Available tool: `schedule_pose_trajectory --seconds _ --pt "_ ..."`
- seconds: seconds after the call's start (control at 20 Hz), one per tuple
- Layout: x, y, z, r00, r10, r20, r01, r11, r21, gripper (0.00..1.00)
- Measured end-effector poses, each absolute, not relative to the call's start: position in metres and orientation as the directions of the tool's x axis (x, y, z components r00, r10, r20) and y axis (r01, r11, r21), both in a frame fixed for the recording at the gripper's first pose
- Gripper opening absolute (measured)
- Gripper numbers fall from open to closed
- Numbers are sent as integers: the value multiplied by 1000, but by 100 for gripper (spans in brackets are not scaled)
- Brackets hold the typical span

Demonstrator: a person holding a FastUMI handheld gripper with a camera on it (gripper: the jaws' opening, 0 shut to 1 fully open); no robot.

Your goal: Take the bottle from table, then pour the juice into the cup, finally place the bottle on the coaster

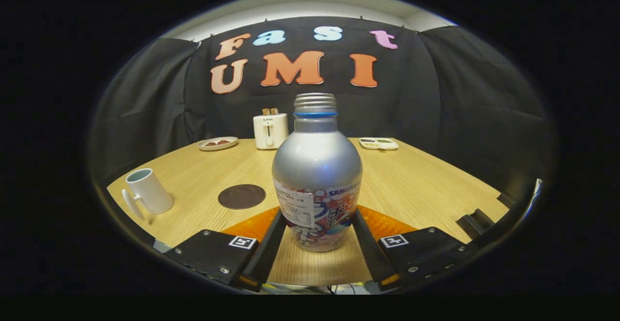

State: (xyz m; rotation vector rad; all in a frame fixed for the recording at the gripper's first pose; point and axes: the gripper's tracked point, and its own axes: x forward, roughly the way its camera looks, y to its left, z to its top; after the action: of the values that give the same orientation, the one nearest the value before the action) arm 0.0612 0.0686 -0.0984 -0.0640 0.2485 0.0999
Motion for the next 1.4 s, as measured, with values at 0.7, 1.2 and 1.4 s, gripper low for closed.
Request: schedule_pose_trajectory --seconds 0.7,1.2,1.4 --pt "53 137 -46 977 104 -188 -165 924 -346 78" --pt "60 206 -26 975 159 -157 -221 779 -587 78" --pt "63 226 -29 974 169 -152 -227 694 -684 78"
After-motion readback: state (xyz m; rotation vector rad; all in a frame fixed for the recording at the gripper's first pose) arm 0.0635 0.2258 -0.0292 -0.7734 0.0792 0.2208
